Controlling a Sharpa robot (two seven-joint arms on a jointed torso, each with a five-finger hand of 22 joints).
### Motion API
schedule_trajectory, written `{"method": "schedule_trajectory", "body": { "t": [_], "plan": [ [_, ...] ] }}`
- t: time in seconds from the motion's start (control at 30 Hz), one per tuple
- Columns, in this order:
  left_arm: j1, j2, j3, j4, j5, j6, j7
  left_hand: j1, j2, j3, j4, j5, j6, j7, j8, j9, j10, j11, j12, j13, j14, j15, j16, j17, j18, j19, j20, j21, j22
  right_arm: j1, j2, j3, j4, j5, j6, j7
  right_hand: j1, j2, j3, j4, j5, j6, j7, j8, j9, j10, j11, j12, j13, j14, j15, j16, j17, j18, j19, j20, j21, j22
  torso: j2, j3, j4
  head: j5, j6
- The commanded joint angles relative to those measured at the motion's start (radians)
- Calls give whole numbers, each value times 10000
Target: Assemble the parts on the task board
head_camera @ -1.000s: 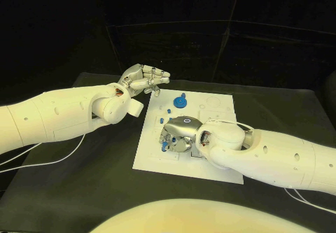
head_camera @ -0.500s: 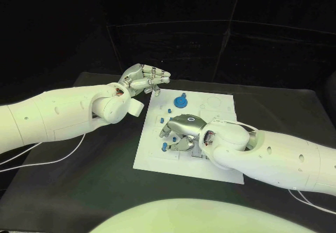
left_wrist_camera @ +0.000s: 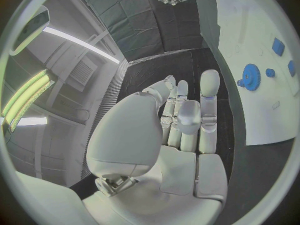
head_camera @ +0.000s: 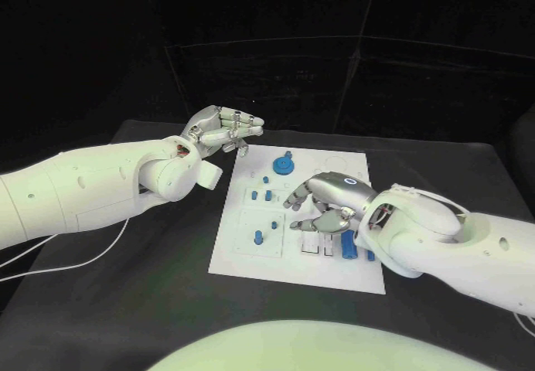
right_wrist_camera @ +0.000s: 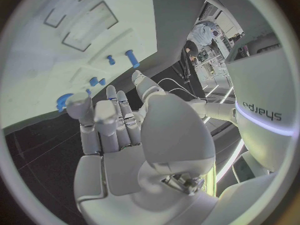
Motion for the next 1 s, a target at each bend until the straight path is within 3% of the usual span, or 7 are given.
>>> {"method": "schedule_trajectory", "body": {
  "t": [0.03,0.2,0.37,0.47,0.7,0.87,1.0],
  "plan": [
    [14,-33,4,40,27,76,43,43,35,56,18,12,-51,-6,68,-13,-73,-11,62,13,-85,19,-52,-11,166,-30,21,-68,-12,197,-723,39,274,1419,-351,-871,-177,45,-260,186,198,201,-180,128,30,937,-240,475,178,120,-195,238,414,32,393,-122,340,479,-10,-9,-46,-294,105],
    [13,-53,-12,96,28,68,41,18,34,59,22,9,-62,-3,78,-15,-85,-7,72,19,-95,24,-68,-43,168,-34,24,-100,-29,331,-1693,65,530,2123,-178,-2284,-675,-216,-1044,877,357,137,-493,310,43,2254,-607,1520,887,268,-531,546,953,-95,858,-472,712,1015,-24,-20,-85,-675,195],
    [13,-63,-67,161,28,77,48,18,34,59,22,9,-62,-3,78,-15,-85,-7,72,19,-95,24,-68,-43,168,-34,24,-100,-29,353,-2319,35,815,2200,-99,-3337,-518,54,-1927,1985,626,181,-750,1082,221,2004,-817,3612,2940,473,-728,1258,2274,-263,1463,-724,1210,1790,-52,-25,-132,-846,202],
    [13,-69,-86,173,27,70,53,18,34,59,22,9,-62,-3,78,-15,-85,-7,72,19,-95,24,-68,-43,168,-34,24,-100,-29,345,-2665,-157,1099,1869,14,-3936,-544,147,-2430,2559,476,110,-749,1451,284,1963,-812,5142,4744,485,-701,1405,2570,-317,1593,-702,1331,2009,-60,-33,-102,-963,181],
    [14,-93,-103,207,27,80,56,10,33,58,24,9,-63,-2,80,-15,-86,-6,75,21,-93,24,-65,-33,167,-31,25,-99,-28,84,-2858,-385,1296,1575,34,-4888,-783,463,-3306,2595,334,70,-823,2247,419,2887,-893,8871,9370,644,-759,1940,3831,-402,1852,-732,1568,2414,-94,-50,-127,-1027,154],
    [14,-123,-110,213,27,77,53,-20,38,55,40,7,-65,0,87,-15,-91,-2,81,24,-93,27,-66,-31,168,-31,27,-112,-35,-143,-2783,-416,1272,1398,8,-5101,-845,466,-3583,2603,280,18,-846,2530,473,3185,-904,9721,10482,706,-772,2150,4362,-431,1929,-733,1639,2537,-79,-41,-136,-1012,157],
    [14,-150,-115,224,27,82,50,-46,50,57,57,9,-70,2,92,-15,-96,1,85,26,-93,29,-67,-33,168,-29,29,-120,-38,-291,-2623,-427,1190,1284,151,-5234,-1277,255,-3837,2628,133,-6,-860,2752,519,3231,-915,9948,10840,732,-771,2249,4617,-446,1974,-733,1681,2614,-65,-55,-129,-1053,167]
  ]
}}
